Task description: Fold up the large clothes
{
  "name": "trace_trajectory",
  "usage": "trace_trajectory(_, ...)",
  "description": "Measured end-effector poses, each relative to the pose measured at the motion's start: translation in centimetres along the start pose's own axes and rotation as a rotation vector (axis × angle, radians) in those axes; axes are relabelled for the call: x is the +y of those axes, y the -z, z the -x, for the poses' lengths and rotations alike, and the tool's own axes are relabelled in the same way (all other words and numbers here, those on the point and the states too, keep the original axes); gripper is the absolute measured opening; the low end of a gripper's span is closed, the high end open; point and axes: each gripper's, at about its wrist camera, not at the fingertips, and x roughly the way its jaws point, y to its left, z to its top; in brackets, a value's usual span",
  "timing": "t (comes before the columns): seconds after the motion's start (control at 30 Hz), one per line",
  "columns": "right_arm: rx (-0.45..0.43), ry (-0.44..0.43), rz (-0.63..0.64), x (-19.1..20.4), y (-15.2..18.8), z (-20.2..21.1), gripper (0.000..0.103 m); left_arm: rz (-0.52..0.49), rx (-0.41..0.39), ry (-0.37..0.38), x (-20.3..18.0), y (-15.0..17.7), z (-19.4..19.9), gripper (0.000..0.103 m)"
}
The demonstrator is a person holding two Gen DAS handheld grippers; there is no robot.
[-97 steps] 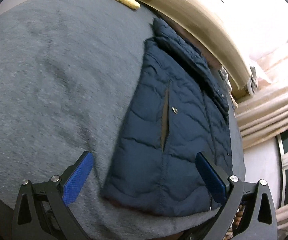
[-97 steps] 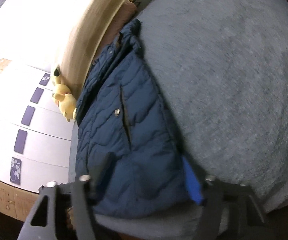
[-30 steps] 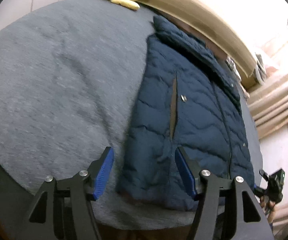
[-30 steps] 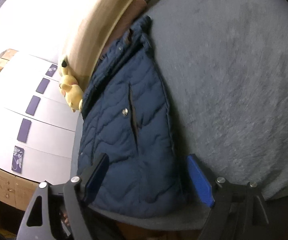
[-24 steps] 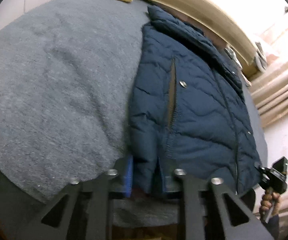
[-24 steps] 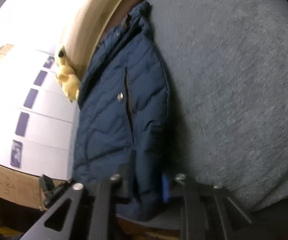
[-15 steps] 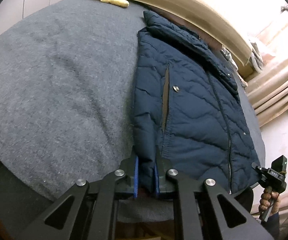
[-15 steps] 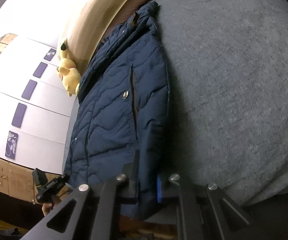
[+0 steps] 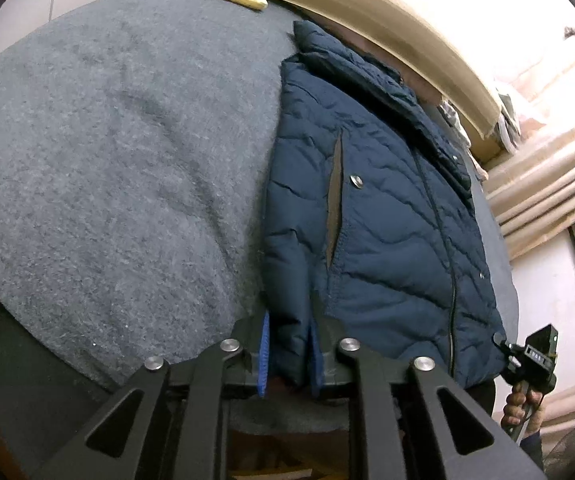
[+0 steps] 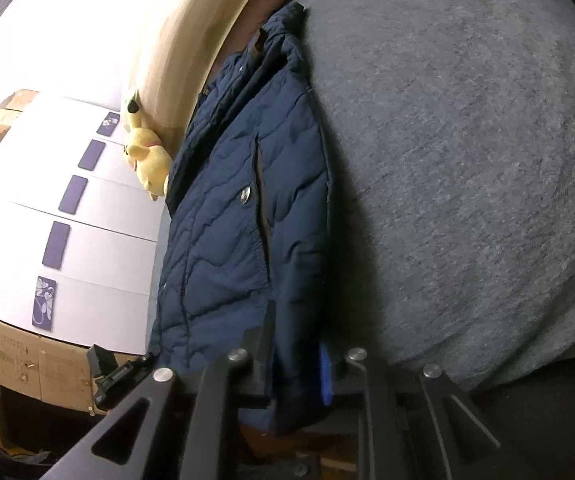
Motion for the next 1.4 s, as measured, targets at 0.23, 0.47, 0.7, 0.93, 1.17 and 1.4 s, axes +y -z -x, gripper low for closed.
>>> trace_trajectory(0.23, -0.017, -0.038, 0.002, -0.2, 0.1, 0.4, 0.069, 0.013, 0.006, 0.013, 0.3, -0.1, -0.2, 0.054)
trace_trajectory(0.47, 0.043, 0.003, 0.009, -0.4, 0.4, -0.8, 0.020, -0.014, 0.041, -0.028, 0.2, 0.0, -1.1, 0.018)
trace_trajectory(0.7, 0.041, 0.041, 0.085, 1.5, 0.5, -0.4, 0.012, -0.064, 0.018, -0.045, -0.5, -0.1, 0.0, 0.013)
trace_trajectory(0.93, 0.048, 0.036, 0.100, 2.1, 1.1, -0.5, 0.012, -0.064, 0.008, -0.038, -0.4, -0.1, 0.8, 0.012)
trace_trajectory(1.17, 0.051, 0.012, 0.111, 2.3, 1.3, -0.4, 0.011, -0.066, -0.006, -0.023, -0.1, 0.2, 2.2, 0.012)
trace_trajectory(1.4, 0.056, -0.021, 0.086, 1.5, 0.6, -0.9, 0.012, -0.087, 0.026, -0.095, -0.5, -0.2, 0.7, 0.017)
